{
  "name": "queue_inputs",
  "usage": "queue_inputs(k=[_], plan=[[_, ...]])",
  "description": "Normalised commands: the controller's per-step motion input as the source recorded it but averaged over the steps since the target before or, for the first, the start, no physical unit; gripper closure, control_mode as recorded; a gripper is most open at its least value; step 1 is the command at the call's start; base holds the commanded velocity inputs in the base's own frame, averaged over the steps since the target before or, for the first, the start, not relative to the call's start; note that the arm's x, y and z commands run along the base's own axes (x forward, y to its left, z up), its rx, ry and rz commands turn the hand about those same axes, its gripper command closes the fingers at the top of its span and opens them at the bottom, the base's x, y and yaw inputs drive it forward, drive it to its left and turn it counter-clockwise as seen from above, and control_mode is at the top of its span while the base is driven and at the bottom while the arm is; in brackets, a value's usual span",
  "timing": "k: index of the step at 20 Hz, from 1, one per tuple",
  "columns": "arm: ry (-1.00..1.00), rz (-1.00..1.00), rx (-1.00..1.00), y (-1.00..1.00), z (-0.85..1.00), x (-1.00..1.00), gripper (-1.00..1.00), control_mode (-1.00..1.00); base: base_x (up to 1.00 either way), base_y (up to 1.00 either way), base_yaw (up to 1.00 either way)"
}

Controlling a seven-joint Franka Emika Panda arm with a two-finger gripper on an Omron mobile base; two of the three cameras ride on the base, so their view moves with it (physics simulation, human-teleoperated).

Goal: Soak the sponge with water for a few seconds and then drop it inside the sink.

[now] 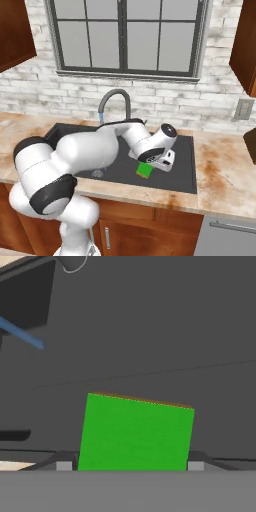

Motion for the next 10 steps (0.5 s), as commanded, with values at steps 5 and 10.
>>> queue_inputs(k=[5, 10], plan=[[0.0, 0.11, 0.0, 0.39, 0.0, 0.05, 1.0, -1.0, 0.0, 0.0, 0.0], [0.0, 0.06, 0.0, 0.63, 0.11, 0.12, 1.0, -1.0, 0.0, 0.0, 0.0]])
